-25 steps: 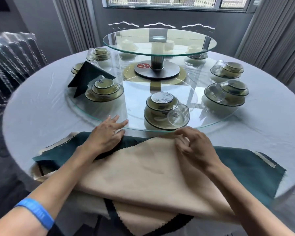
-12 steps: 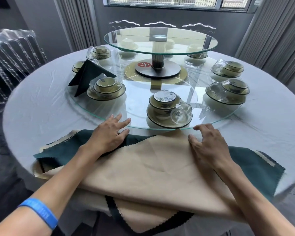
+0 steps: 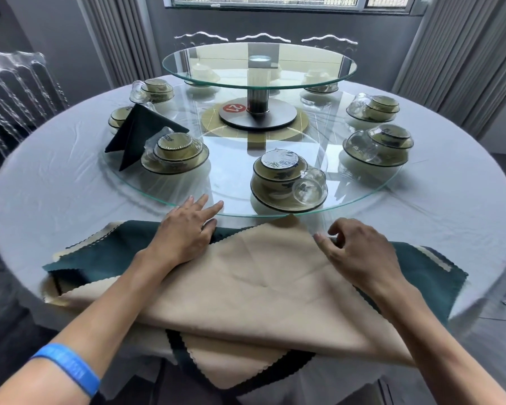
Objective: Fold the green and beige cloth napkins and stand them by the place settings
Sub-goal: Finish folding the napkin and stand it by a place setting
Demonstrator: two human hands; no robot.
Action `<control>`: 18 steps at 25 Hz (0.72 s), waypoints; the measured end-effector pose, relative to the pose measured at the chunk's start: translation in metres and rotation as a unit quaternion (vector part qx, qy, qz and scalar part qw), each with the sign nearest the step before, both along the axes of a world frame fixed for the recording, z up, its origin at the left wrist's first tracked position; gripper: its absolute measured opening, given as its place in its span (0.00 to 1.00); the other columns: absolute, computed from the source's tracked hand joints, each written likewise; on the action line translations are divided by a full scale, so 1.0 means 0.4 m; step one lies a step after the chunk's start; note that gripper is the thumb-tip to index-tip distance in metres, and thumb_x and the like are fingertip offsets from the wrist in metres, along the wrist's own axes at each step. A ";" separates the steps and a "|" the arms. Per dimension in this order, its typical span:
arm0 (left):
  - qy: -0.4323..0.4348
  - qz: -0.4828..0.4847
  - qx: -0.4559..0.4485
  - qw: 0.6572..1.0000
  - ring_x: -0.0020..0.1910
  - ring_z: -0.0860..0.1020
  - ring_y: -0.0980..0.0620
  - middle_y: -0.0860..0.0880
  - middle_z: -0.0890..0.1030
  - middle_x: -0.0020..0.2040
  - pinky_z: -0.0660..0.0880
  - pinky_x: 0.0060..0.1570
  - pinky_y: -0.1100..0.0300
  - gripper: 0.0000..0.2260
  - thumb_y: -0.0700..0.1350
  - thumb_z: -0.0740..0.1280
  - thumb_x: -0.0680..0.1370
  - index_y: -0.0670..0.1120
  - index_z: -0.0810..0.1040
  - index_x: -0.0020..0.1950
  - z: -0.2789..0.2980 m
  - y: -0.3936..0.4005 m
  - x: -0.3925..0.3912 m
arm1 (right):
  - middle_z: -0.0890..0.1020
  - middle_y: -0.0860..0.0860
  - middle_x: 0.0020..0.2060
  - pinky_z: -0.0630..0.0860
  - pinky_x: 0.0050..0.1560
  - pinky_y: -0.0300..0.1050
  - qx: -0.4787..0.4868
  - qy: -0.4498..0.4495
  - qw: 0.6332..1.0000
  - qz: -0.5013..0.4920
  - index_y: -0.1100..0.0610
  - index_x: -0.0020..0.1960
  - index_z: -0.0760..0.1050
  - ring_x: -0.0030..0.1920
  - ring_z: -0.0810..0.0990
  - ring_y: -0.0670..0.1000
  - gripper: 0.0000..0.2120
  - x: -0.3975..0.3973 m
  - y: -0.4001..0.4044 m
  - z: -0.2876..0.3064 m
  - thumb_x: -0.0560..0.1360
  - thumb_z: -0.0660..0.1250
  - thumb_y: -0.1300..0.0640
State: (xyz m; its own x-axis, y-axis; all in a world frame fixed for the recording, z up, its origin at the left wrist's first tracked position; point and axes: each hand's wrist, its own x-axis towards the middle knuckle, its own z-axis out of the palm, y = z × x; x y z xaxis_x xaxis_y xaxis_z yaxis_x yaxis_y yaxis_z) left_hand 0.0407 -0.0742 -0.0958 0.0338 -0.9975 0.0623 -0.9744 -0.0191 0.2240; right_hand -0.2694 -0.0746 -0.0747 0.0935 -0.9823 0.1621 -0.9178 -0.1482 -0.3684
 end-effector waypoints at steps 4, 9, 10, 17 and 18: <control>0.052 0.002 0.036 0.998 0.80 0.49 0.50 0.50 0.54 0.81 0.48 0.76 0.52 0.23 0.56 0.55 0.83 0.58 0.60 0.78 0.008 0.014 -0.001 | 0.77 0.46 0.47 0.72 0.43 0.48 0.113 0.075 0.991 0.015 0.47 0.49 0.69 0.48 0.77 0.54 0.24 -0.015 0.068 0.033 0.66 0.63 0.28; 0.159 -0.019 -0.027 0.987 0.66 0.70 0.55 0.57 0.74 0.67 0.65 0.64 0.59 0.34 0.72 0.57 0.69 0.55 0.76 0.68 0.033 0.161 -0.018 | 0.78 0.45 0.46 0.75 0.49 0.51 0.147 0.035 0.988 0.033 0.47 0.51 0.70 0.50 0.78 0.53 0.19 -0.019 0.131 0.009 0.69 0.67 0.36; 0.157 -0.031 -0.008 0.987 0.63 0.71 0.57 0.60 0.74 0.63 0.66 0.61 0.61 0.39 0.77 0.56 0.65 0.56 0.75 0.68 0.036 0.195 -0.018 | 0.78 0.45 0.42 0.74 0.49 0.51 0.140 0.025 0.989 0.043 0.49 0.46 0.69 0.48 0.77 0.53 0.15 -0.019 0.137 0.007 0.71 0.66 0.39; 0.322 -0.097 0.219 0.916 0.48 0.79 0.56 0.55 0.79 0.54 0.76 0.53 0.57 0.33 0.50 0.79 0.67 0.66 0.68 0.66 0.108 0.282 0.061 | 0.72 0.54 0.32 0.71 0.40 0.56 0.115 -0.202 0.967 0.108 0.57 0.41 0.66 0.36 0.71 0.57 0.13 -0.053 0.161 0.023 0.78 0.65 0.52; 0.361 -0.134 0.223 0.896 0.44 0.79 0.54 0.51 0.80 0.50 0.76 0.48 0.58 0.27 0.41 0.77 0.70 0.62 0.73 0.62 0.121 0.285 0.068 | 0.72 0.54 0.32 0.72 0.40 0.56 0.091 -0.207 0.968 0.106 0.57 0.41 0.67 0.36 0.71 0.58 0.12 -0.053 0.166 0.031 0.78 0.65 0.52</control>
State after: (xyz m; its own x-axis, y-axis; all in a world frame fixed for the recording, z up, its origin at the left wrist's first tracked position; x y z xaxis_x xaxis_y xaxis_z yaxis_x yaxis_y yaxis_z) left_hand 0.0681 0.0398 -0.0473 -0.3390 -0.8961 -0.2864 -0.5623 -0.0510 0.8253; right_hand -0.2907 -0.0081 -0.0624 0.2611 -0.9638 0.0548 -0.6410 -0.2155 -0.7367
